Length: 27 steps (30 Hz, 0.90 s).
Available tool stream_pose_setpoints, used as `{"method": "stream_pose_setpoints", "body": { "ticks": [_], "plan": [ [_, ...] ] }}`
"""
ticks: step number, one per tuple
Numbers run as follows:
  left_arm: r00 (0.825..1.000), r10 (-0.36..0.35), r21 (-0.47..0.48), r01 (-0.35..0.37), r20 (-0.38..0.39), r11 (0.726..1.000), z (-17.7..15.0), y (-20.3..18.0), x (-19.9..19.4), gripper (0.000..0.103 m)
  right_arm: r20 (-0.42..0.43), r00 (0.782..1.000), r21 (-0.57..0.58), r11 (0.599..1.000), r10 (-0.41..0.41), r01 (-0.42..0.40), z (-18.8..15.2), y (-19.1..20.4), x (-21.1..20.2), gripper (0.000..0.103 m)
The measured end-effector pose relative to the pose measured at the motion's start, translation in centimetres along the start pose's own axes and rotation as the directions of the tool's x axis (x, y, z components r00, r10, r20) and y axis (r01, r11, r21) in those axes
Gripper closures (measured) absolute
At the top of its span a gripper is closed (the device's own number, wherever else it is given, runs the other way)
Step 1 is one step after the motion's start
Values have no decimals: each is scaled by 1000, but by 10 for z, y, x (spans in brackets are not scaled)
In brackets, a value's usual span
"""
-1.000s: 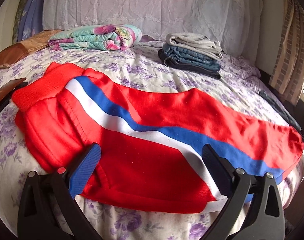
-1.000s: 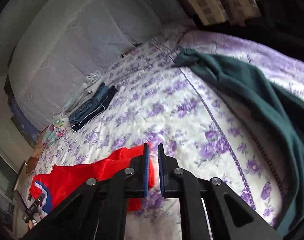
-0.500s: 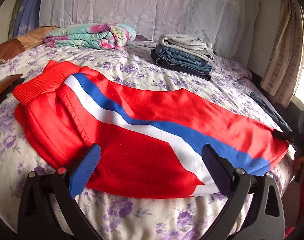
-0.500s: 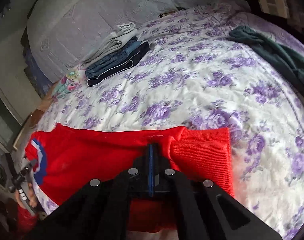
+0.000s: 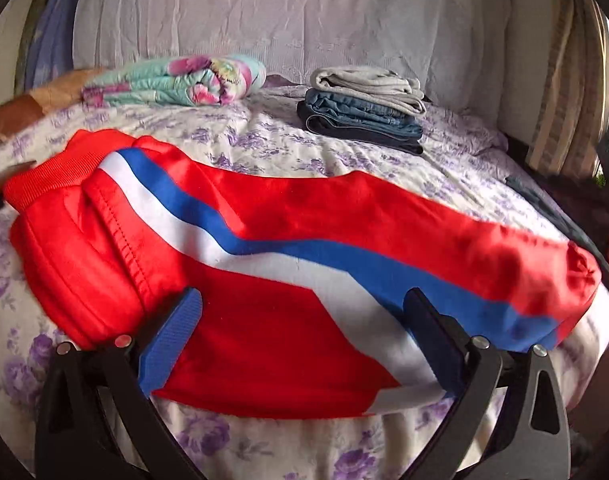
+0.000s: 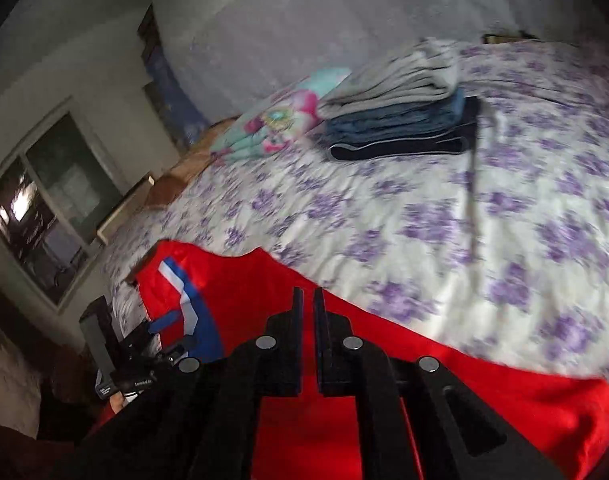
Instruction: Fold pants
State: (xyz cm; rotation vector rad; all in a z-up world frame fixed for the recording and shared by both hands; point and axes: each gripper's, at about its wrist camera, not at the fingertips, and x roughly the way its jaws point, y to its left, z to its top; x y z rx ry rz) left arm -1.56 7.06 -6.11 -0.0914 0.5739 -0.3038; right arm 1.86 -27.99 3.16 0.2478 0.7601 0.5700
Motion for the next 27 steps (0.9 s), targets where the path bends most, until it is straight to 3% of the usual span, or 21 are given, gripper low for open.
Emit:
{"method": "stream_pose_setpoints", "body": {
  "ticks": [2, 3, 4, 8, 12, 14, 15, 18, 20, 21, 23, 25, 27],
  "plan": [
    [1000, -19, 2, 19, 12, 1000, -2, 3, -1, 5, -81, 997, -70, 997, 5, -11, 19, 23, 51, 90],
    [1000, -27, -2, 27, 15, 1000, -2, 5, -2, 5, -105, 994, -87, 996, 8, -17, 26, 31, 72, 58],
    [999, -33, -5, 33, 17, 999, -1, 6, -3, 5, -115, 993, -101, 995, 2, -14, 31, 39, 90, 34],
    [999, -34, 5, 34, 28, 999, -3, 6, -4, 5, -116, 991, -207, 978, -62, 37, 43, 68, 134, 35],
    [998, -51, -3, 51, 40, 999, -4, 8, -5, 5, -167, 979, -189, 978, -116, 84, 46, 58, 164, 45],
    [997, -59, -9, 60, 45, 998, -4, 9, -5, 5, -202, 974, -181, 981, -100, 63, 41, 53, 172, 69],
    [997, -62, -10, 62, 46, 998, -4, 9, -6, 5, -219, 972, -186, 981, -87, 45, 38, 54, 175, 86],
    [997, -61, -7, 62, 48, 998, -5, 9, -6, 5, -176, 977, -267, 961, -123, 72, 34, 67, 169, 94],
    [997, -59, -8, 60, 46, 998, -5, 9, -5, 5, -153, 978, -258, 961, -144, 101, 39, 65, 168, 96],
    [997, -57, -8, 57, 44, 998, -5, 9, -5, 5, -153, 974, -260, 958, -165, 121, 40, 62, 171, 103],
    [998, -48, -7, 49, 38, 999, -4, 8, -4, 5, -172, 947, -296, 932, -270, 211, 33, 52, 188, 103],
    [999, -37, -1, 37, 27, 999, -3, 7, -3, 5, -194, 957, -217, 961, -214, 171, 35, 38, 187, 103],
    [999, -35, -5, 35, 13, 999, -1, 7, -3, 5, -102, 976, -156, 972, -195, 178, 40, 35, 165, 102]
  ]
}}
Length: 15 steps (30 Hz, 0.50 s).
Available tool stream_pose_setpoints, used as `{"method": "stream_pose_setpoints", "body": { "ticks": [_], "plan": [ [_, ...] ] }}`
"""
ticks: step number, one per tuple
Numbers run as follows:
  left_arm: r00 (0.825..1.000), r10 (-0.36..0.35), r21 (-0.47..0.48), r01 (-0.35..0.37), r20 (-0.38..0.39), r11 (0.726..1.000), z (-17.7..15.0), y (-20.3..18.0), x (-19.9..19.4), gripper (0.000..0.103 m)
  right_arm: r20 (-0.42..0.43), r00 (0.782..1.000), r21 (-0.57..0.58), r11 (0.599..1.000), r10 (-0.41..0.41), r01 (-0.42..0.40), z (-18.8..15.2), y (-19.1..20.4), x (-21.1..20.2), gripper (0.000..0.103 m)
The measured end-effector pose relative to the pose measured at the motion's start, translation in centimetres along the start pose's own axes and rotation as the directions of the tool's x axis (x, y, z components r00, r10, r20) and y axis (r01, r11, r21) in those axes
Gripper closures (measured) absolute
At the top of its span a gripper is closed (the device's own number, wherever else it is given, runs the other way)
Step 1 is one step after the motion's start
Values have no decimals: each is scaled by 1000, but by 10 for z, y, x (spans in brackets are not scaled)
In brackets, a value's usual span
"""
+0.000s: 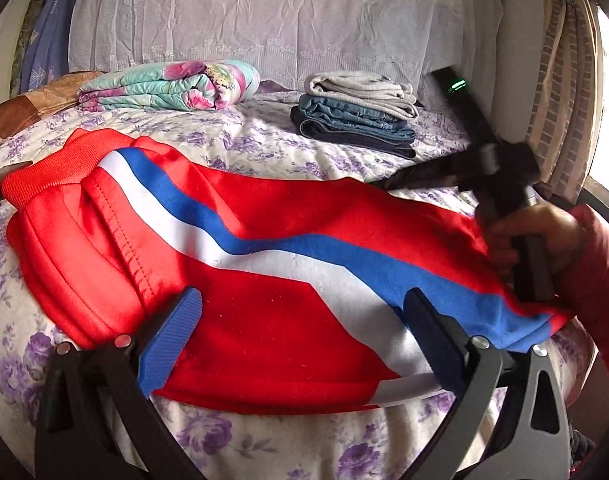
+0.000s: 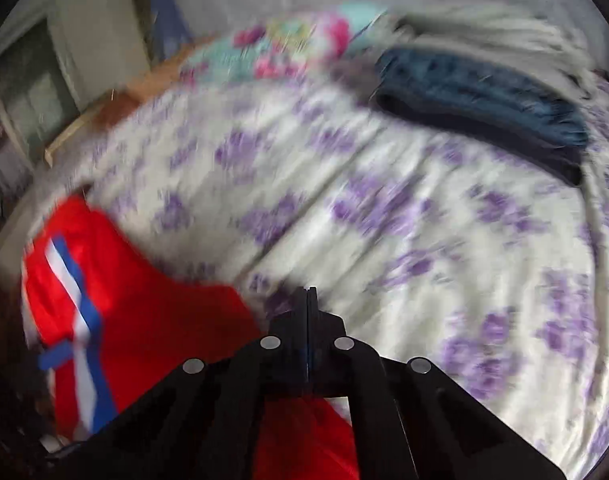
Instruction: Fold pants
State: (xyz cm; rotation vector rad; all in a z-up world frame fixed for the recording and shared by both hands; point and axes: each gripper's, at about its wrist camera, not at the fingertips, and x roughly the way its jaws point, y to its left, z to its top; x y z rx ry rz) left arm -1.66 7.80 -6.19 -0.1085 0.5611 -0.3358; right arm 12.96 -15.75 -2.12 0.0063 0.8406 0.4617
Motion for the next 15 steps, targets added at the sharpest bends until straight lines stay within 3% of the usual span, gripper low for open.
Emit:
{"method": "stream_pose_setpoints", "body": {
  "ticks": [2, 4, 5, 8, 10, 11, 12, 13, 15],
  "plan": [
    [999, -24, -14, 24, -39, 1000, 8, 1, -7, 5, 81, 996, 3, 999, 46, -47, -5, 6, -31, 99],
    [995, -100, -41, 99, -27, 994, 23, 6, -18, 5, 93, 990, -33, 994, 107, -104, -17, 20, -51, 99],
    [996, -88, -41, 88, -16, 995, 33, 9, -22, 5, 80, 988, -47, 991, 129, -125, -22, 26, -55, 99],
    [1000, -23, -60, 25, 20, 998, 66, 22, -21, 5, 26, 986, -56, 985, 167, -165, -34, 36, -51, 71],
    [1000, -24, -104, 22, -19, 994, 83, 36, -6, 5, 1, 993, -74, 990, 119, -118, -42, 36, -41, 57],
    [998, -5, -123, -2, -62, 992, 87, 43, 6, 5, -18, 996, -72, 993, 91, -92, -46, 33, -35, 55],
    [989, 77, -145, -95, -123, 985, 90, 57, 25, 5, -59, 996, -54, 996, 73, -76, -52, 26, -21, 55],
    [983, 107, -144, -129, -148, 981, 88, 66, 38, 5, -69, 992, -35, 994, 102, -105, -51, 22, -17, 55],
    [975, 181, -62, -190, -129, 980, 86, 58, 45, 5, -48, 990, 7, 991, 133, -132, -48, 14, -22, 57]
  ]
}}
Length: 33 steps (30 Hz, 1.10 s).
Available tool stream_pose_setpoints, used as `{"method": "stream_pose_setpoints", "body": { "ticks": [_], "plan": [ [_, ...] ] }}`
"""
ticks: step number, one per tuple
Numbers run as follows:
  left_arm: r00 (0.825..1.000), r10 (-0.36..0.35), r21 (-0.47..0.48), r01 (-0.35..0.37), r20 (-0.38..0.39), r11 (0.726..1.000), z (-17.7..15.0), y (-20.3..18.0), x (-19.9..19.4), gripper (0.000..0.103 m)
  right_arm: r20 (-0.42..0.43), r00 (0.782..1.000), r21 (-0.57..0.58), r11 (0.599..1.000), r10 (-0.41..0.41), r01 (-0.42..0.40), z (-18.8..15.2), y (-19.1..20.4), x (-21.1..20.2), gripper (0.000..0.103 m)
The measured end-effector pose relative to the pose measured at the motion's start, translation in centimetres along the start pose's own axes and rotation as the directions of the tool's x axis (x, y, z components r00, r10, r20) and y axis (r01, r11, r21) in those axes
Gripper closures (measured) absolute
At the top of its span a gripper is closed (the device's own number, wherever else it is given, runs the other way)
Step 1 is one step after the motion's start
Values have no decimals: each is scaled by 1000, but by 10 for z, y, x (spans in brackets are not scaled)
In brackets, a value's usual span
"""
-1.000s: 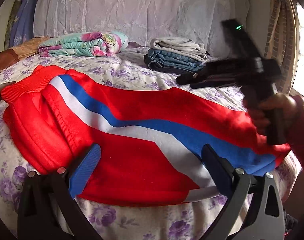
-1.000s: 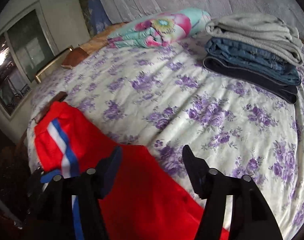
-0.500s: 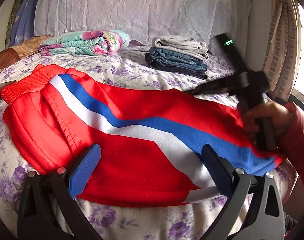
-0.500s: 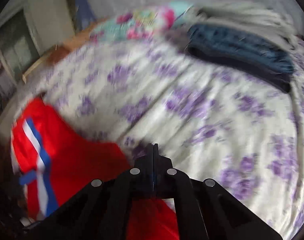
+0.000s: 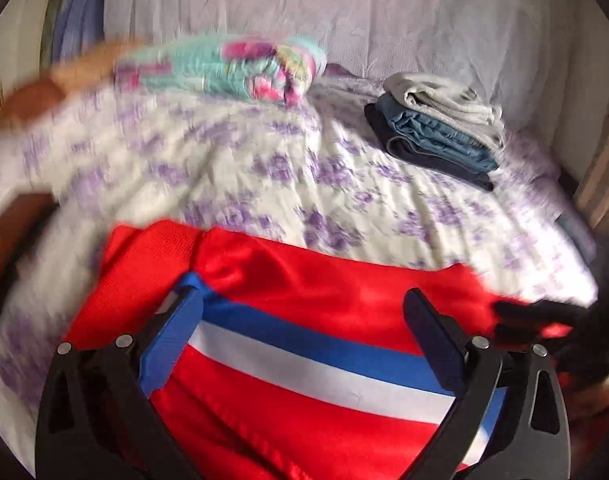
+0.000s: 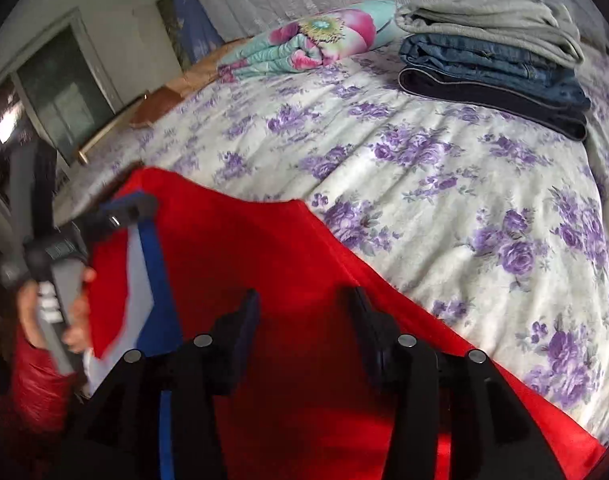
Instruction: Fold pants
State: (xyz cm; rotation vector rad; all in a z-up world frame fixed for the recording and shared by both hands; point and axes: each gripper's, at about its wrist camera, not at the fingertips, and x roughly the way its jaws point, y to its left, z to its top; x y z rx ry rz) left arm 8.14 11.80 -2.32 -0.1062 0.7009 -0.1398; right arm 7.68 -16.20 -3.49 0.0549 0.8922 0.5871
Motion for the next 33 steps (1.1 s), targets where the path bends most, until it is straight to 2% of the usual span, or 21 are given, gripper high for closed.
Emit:
{"method": "stream_pose_setpoints", "body": {
  "ticks": [2, 3, 5, 7, 8, 9, 11, 12, 13, 14, 17, 21, 24, 26, 28, 30, 33],
  "plan": [
    [993, 116, 68, -116, 15, 991, -7, -18, 1, 5, 48, 997, -11, 998, -58, 59, -3, 2, -9, 57],
    [991, 134, 74, -136, 24, 988, -8, -21, -1, 5, 85, 992, -16, 996, -91, 92, -6, 6, -20, 55],
    [995, 86, 47, -88, 55, 995, -12, -22, -19, 5, 149, 985, -38, 994, -92, 99, -13, 15, -43, 50],
    [993, -61, 9, 60, 99, 998, -14, -17, -43, 5, 198, 977, -38, 995, -82, 92, -22, 20, -66, 31],
    [990, -90, 8, 89, 111, 996, -15, -18, -51, 5, 208, 975, -41, 995, -82, 93, -29, 20, -75, 28],
    [991, -72, 19, 71, 110, 997, -17, -18, -51, 5, 199, 977, -52, 994, -83, 95, -38, 22, -77, 25],
    [997, 13, 52, -18, 77, 998, -22, -18, -37, 5, 133, 985, -64, 991, -109, 118, -49, 19, -65, 23],
    [998, 61, 66, -62, 22, 996, -28, -14, -14, 5, 84, 988, -61, 989, -129, 134, -55, 11, -55, 23],
    [997, 80, 110, -80, 8, 991, -32, -17, -8, 5, 46, 993, -33, 994, -105, 106, -61, -1, -43, 23],
    [996, 86, 134, -90, 39, 987, -33, -22, -14, 5, 70, 995, 3, 997, -73, 73, -61, -7, -53, 23],
    [991, 131, 145, -133, 27, 980, -37, -23, -8, 5, 198, 977, 123, 991, -83, 59, -60, -23, -86, 23],
    [995, 55, 100, -64, 83, 993, -44, -14, -22, 5, 275, 959, 224, 975, -61, -2, -88, -44, -132, 23],
    [994, 55, 102, -64, 93, 993, -47, -16, -25, 5, 306, 943, 337, 941, -133, 23, -125, -67, -174, 23],
    [993, 74, 117, -84, 88, 990, -46, -21, -25, 5, 303, 934, 436, 899, -191, 42, -153, -82, -202, 23],
    [993, 88, 131, -99, 84, 986, -46, -23, -24, 5, 280, 935, 513, 857, -217, 45, -176, -92, -227, 22],
    [993, 86, 133, -97, 83, 986, -46, -23, -24, 5, 262, 943, 542, 840, -207, 34, -188, -98, -238, 21],
    [993, 82, 127, -92, 83, 988, -47, -22, -25, 5, 240, 950, 540, 841, -199, 39, -197, -96, -246, 16]
  ]
}}
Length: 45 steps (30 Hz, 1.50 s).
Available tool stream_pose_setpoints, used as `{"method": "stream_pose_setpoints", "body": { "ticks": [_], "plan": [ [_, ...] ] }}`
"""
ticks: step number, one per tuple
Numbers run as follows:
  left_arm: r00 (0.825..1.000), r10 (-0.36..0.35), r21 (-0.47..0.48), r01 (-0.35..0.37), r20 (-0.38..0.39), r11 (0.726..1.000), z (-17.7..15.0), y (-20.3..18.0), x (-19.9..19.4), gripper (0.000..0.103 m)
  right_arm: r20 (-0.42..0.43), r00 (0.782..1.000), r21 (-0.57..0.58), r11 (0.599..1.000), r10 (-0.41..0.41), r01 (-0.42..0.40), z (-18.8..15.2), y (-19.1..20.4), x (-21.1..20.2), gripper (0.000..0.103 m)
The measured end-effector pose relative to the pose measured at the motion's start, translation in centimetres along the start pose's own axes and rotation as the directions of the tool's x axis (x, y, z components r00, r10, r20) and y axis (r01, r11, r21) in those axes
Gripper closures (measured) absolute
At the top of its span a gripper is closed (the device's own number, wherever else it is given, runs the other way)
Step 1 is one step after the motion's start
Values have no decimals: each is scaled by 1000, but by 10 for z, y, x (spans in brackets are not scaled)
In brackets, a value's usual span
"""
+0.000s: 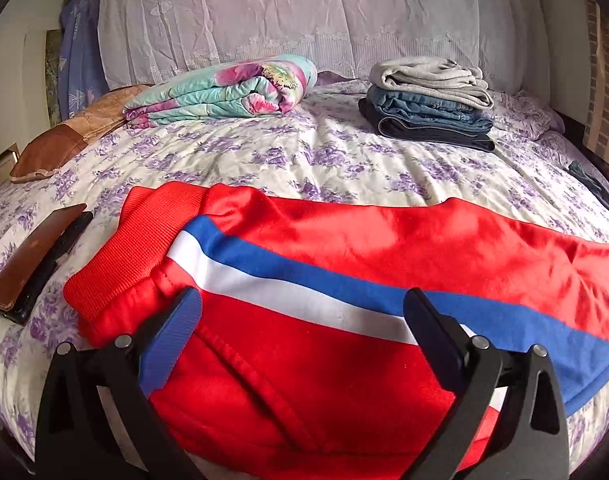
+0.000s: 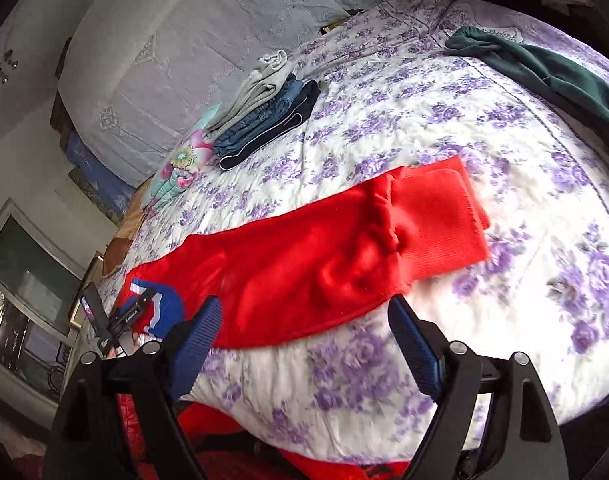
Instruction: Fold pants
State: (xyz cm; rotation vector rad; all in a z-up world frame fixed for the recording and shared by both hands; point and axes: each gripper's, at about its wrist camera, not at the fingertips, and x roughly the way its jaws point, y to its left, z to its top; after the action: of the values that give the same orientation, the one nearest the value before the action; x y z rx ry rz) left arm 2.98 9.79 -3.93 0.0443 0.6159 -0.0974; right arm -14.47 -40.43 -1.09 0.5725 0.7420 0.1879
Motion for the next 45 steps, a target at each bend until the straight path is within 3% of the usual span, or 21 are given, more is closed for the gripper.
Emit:
{"method": "stream_pose_setpoints", "body": {
  "ticks": [3, 4, 5, 6, 8, 11, 14, 15, 18, 24, 29, 31, 35, 38, 42, 45],
  "plan": [
    [1000, 29, -11, -29, -12, 1000, 1, -2, -2, 5, -1, 1000, -3, 1000, 6, -6, 1, -10, 8, 15],
    [999, 37, -22, -37, -14, 999, 1, -5, -6, 5, -8, 999, 1, 999, -38, 39, 3, -19, 18, 15],
    [1000, 8, -34, -8, -9, 999, 1, -8, -11, 5, -9, 995, 26, 995, -97, 97, 3, -30, 21, 15],
    [996, -85, -46, 85, 0, 995, 0, -14, -20, 5, 1, 993, 64, 991, -118, 118, 3, -40, 25, 16],
    [976, -218, -29, 218, 16, 975, -1, -29, -35, 5, 21, 995, 81, 992, -102, 100, 3, -37, 19, 15],
    [972, -235, 41, 234, 16, 971, -2, -62, -41, 5, 14, 997, 49, 996, -70, 69, 2, -27, 7, 12],
    [954, -293, 42, 296, -58, 954, -8, -85, -23, 5, -17, 996, 63, 994, -92, 92, 1, -38, 14, 12],
    [953, -286, 26, 290, -104, 957, -15, -92, -9, 5, -8, 998, 103, 993, -62, 62, 1, -49, 18, 12],
    [969, -235, 84, 242, -80, 967, -18, -103, -14, 5, 59, 998, 129, 991, -35, 27, 12, -56, 23, 10],
    [962, -260, 53, 265, -80, 963, -19, -98, -15, 5, 170, 979, 72, 992, -112, 101, 25, -47, 44, 9],
    [965, -253, 34, 256, -71, 966, -18, -92, -14, 5, 264, 955, 69, 990, -139, 125, 13, -51, 36, 29],
    [973, -220, 25, 222, -66, 975, -13, -84, -18, 5, 273, 952, 81, 989, -140, 122, 12, -57, 34, 38],
    [997, -76, 40, 76, 11, 996, 1, -58, -30, 5, 277, 950, 111, 987, -141, 114, 13, -61, 33, 42],
    [1000, -8, 22, 8, 7, 1000, 11, -31, -26, 5, 288, 945, 120, 985, -153, 123, 11, -59, 33, 42],
    [996, 72, -19, -73, -57, 997, 10, 1, -1, 5, 265, 950, 115, 984, -165, 139, 10, -54, 34, 42],
    [992, 121, 28, -120, -33, 992, 0, -4, 4, 5, 240, 956, 104, 984, -169, 148, 8, -50, 34, 42]
  ]
}}
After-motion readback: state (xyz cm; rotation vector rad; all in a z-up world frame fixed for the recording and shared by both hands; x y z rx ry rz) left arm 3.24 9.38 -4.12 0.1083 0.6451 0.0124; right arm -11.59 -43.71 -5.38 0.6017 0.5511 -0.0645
